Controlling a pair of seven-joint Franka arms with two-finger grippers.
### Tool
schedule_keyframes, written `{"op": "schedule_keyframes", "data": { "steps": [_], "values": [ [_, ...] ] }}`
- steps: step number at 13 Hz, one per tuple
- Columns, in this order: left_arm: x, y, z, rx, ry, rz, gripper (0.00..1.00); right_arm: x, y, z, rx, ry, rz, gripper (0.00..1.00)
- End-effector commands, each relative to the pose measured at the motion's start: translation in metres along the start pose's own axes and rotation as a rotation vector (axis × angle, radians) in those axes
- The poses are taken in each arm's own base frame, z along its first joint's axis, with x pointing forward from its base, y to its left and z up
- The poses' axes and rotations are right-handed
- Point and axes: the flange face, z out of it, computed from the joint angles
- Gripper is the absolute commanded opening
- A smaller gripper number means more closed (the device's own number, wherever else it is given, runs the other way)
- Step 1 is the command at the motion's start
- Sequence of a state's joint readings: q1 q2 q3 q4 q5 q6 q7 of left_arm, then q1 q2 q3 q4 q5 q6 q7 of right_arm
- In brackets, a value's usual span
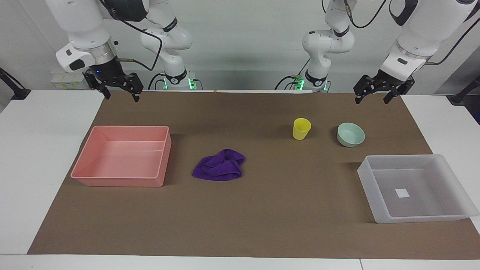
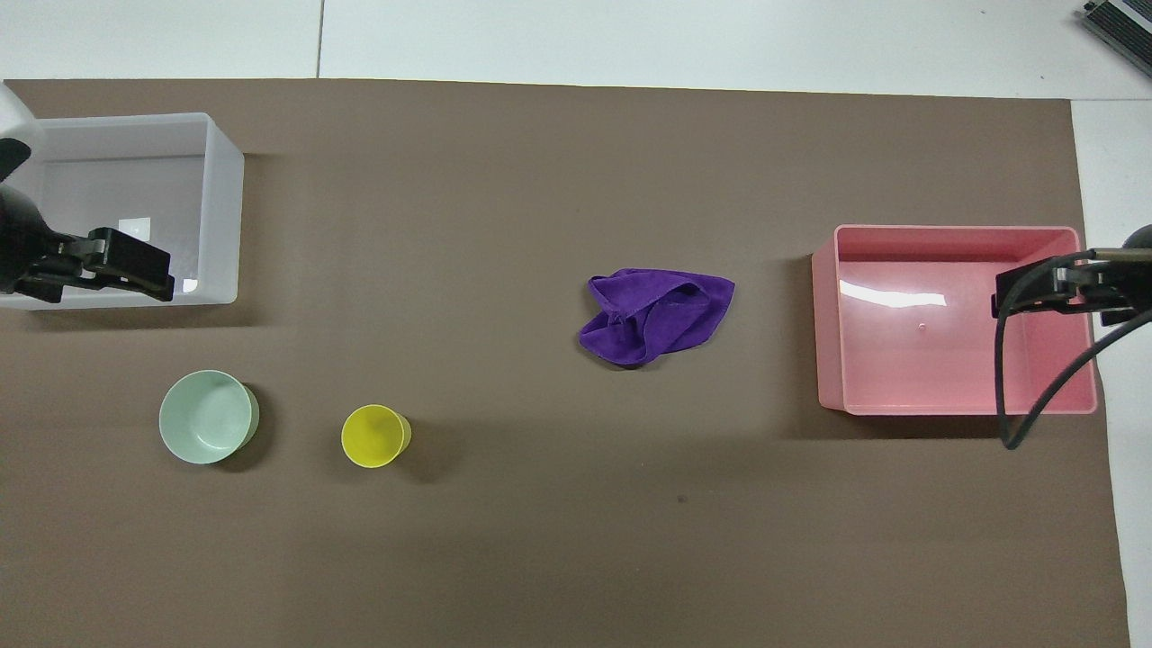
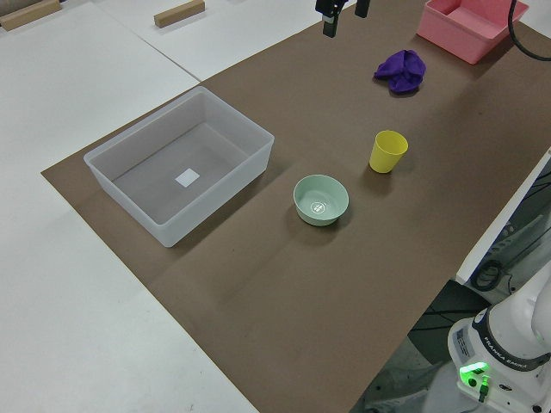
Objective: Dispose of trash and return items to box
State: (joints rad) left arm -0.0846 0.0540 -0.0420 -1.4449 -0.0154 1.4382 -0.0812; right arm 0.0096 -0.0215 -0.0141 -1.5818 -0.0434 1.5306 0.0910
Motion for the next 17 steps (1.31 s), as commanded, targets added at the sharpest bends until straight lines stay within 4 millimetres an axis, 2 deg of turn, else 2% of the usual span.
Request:
{"op": "schedule_keyframes", "data": {
  "steps": [1, 5, 9, 11, 12, 14, 15, 16, 17],
  "values": [
    [0.002, -0.004, 0.001, -0.004, -0.005, 0.009, 1.0, -0.006, -0.001, 0.0, 0.057, -0.009, -0.015, 1.0],
    [0.0, -0.007, -0.001, -0.011, -0.006, 0.002, 1.0, -0.007, 0.008, -0.004, 0.052, -0.024, -0.006, 1.0],
    [0.0, -0.006, -0.001, -0.01, -0.006, 0.007, 1.0, -0.008, 0.005, 0.001, 0.038, -0.026, -0.006, 1.0],
    [-0.003, -0.007, -0.004, -0.009, -0.006, 0.005, 1.0, -0.012, -0.005, 0.009, 0.042, -0.008, -0.025, 1.0],
    [-0.003, -0.015, 0.003, -0.008, -0.024, -0.009, 1.0, -0.014, -0.015, 0.017, 0.044, 0.028, -0.037, 1.0],
    [-0.002, -0.046, 0.02, -0.011, -0.058, -0.065, 1.0, -0.01, -0.047, 0.038, 0.052, 0.091, -0.081, 1.0],
    [-0.001, -0.069, 0.038, -0.016, -0.1, -0.108, 1.0, -0.003, -0.068, 0.049, 0.062, 0.105, -0.076, 1.0],
    [-0.004, -0.088, 0.063, -0.022, -0.145, -0.137, 1.0, 0.012, -0.092, 0.069, 0.076, 0.127, -0.066, 1.0],
    [-0.006, -0.108, 0.083, -0.03, -0.163, -0.135, 1.0, 0.027, -0.124, 0.099, 0.085, 0.14, -0.063, 1.0]
  ]
}}
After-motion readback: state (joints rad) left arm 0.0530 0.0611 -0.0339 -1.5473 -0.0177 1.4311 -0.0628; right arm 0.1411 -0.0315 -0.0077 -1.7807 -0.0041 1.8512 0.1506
